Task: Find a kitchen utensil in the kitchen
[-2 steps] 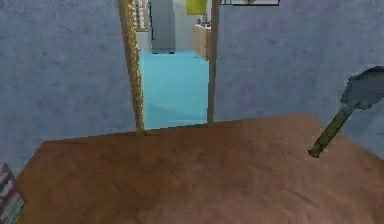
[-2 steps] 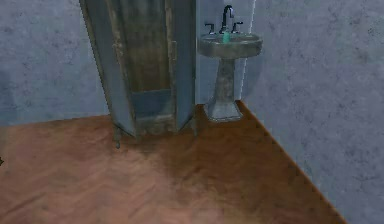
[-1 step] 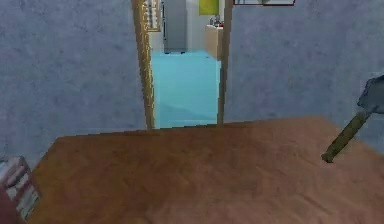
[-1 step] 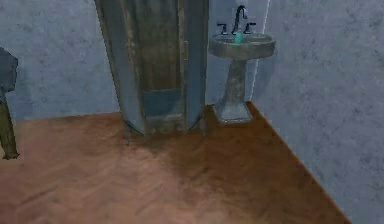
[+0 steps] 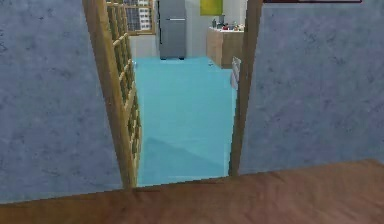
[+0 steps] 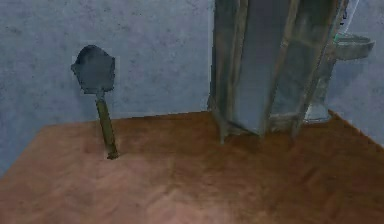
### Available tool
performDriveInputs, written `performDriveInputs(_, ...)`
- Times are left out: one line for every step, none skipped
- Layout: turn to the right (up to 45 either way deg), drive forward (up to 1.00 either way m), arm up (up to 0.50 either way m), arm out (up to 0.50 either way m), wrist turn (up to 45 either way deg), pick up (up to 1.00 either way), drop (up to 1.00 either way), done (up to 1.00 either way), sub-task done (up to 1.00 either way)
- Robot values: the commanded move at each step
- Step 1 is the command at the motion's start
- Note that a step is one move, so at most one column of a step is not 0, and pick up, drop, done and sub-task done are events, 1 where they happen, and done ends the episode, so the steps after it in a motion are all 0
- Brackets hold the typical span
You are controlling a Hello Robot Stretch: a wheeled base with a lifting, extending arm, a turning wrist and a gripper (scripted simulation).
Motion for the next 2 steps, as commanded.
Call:
performDriveInputs(0.0, 1.0, 0.0, 0.0, 0.0, 0.0, 0.0, 0.0, 0.0)
performDriveInputs(-12.0, 0.0, 0.0, 0.0, 0.0, 0.0, 0.0, 0.0, 0.0)
